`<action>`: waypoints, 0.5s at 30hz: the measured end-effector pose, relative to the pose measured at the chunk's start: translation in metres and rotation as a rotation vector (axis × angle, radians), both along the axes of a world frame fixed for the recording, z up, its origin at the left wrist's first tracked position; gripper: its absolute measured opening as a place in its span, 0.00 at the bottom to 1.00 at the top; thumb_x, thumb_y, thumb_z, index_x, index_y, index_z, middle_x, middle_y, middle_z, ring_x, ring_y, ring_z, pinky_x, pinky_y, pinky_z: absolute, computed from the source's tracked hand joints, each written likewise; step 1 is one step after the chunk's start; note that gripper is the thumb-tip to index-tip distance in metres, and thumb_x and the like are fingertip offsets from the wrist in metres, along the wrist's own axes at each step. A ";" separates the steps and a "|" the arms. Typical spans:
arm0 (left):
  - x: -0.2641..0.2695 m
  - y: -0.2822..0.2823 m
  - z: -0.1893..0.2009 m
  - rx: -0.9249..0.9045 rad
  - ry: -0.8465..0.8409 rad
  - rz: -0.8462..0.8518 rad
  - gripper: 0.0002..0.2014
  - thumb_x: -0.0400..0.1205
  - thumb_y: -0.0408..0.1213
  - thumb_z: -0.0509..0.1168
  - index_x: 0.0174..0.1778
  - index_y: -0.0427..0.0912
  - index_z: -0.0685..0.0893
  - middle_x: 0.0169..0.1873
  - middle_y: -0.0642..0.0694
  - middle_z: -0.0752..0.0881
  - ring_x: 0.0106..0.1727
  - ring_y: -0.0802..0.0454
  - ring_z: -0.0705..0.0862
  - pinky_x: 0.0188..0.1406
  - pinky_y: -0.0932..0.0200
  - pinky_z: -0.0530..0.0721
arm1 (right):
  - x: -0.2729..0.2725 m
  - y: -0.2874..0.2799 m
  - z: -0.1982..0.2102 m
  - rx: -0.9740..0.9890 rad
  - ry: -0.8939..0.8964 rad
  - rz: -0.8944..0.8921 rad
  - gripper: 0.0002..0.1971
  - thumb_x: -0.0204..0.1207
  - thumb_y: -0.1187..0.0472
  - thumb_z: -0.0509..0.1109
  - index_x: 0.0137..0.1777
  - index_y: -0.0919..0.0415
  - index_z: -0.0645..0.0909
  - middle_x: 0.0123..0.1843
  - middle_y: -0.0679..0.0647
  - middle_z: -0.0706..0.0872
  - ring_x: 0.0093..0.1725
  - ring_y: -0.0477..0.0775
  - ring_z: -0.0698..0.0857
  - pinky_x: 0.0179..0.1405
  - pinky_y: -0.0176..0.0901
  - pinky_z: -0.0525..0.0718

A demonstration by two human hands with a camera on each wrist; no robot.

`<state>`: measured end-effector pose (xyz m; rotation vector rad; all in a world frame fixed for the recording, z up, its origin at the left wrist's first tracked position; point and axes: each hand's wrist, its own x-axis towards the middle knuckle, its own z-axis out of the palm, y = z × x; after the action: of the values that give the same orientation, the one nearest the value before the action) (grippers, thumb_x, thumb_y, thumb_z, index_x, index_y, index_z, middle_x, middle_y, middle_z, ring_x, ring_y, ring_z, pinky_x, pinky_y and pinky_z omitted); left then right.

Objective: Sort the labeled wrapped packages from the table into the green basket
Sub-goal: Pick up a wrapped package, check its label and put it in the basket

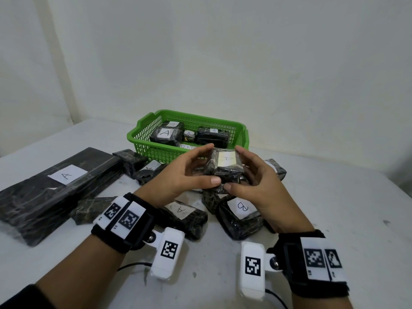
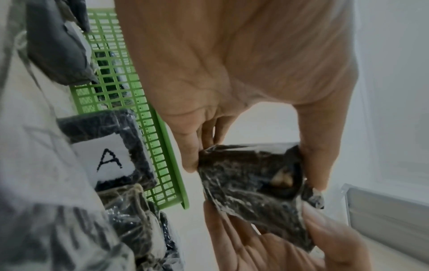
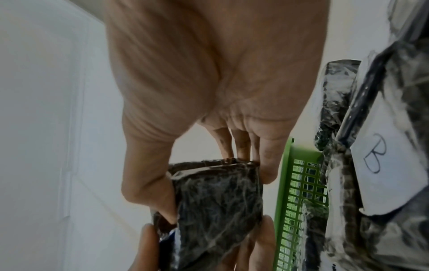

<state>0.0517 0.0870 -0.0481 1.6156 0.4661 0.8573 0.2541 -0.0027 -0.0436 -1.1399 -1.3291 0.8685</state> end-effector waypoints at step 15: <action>0.008 -0.002 0.004 -0.016 -0.089 0.248 0.50 0.62 0.39 0.90 0.79 0.47 0.74 0.71 0.45 0.85 0.66 0.54 0.89 0.60 0.57 0.90 | -0.008 0.002 0.009 -0.169 0.286 0.007 0.40 0.68 0.47 0.85 0.80 0.59 0.78 0.73 0.60 0.88 0.69 0.60 0.90 0.72 0.60 0.87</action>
<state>0.0595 0.0853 -0.0445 1.5179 0.6175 1.1032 0.2464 -0.0005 -0.0345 -1.0932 -1.0406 1.1206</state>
